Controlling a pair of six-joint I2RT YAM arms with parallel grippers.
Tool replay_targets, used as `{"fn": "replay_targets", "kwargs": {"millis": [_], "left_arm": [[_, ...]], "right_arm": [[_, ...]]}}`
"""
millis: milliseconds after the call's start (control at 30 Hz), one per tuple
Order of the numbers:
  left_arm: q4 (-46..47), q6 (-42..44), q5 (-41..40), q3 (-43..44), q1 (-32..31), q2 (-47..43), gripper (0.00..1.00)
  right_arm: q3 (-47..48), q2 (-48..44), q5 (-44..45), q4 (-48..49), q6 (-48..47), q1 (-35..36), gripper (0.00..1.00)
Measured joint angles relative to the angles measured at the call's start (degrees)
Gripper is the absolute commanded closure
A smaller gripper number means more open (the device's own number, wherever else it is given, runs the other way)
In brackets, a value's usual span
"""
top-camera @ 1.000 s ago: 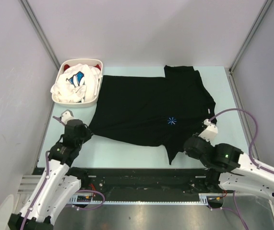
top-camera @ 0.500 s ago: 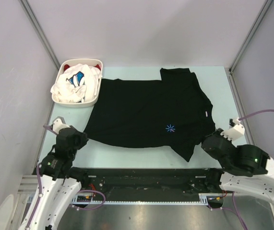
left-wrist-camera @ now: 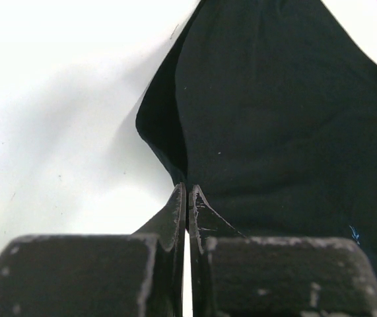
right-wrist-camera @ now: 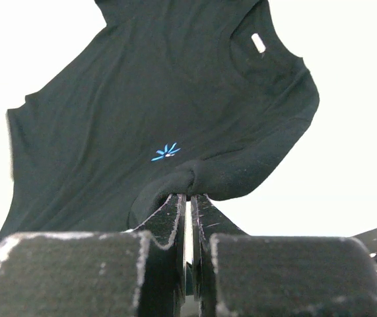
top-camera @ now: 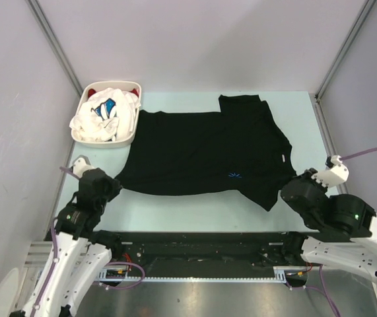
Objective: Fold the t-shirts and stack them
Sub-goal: Fold the tshirt
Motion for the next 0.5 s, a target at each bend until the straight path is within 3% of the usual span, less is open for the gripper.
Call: {"fn": "replay_targets", "kwargs": {"millis": [133,267,500], "left_arm": [[3.69,0.02,-0.52,0.0,0.0,6.12,0.99],[7.37,0.07,-1.29,0.0,0.0,10.75,1.0],[12.0,0.15,-3.04,1.09,0.0,18.25,1.0]], "right_arm": [[0.57,4.52,1.05,2.03,-6.45,-3.82,1.0],[0.5,7.23,-1.2,10.32,-16.55,-11.8,1.0],[-2.01,10.47,-16.96,28.98,-33.51,-32.89,1.0]]}}
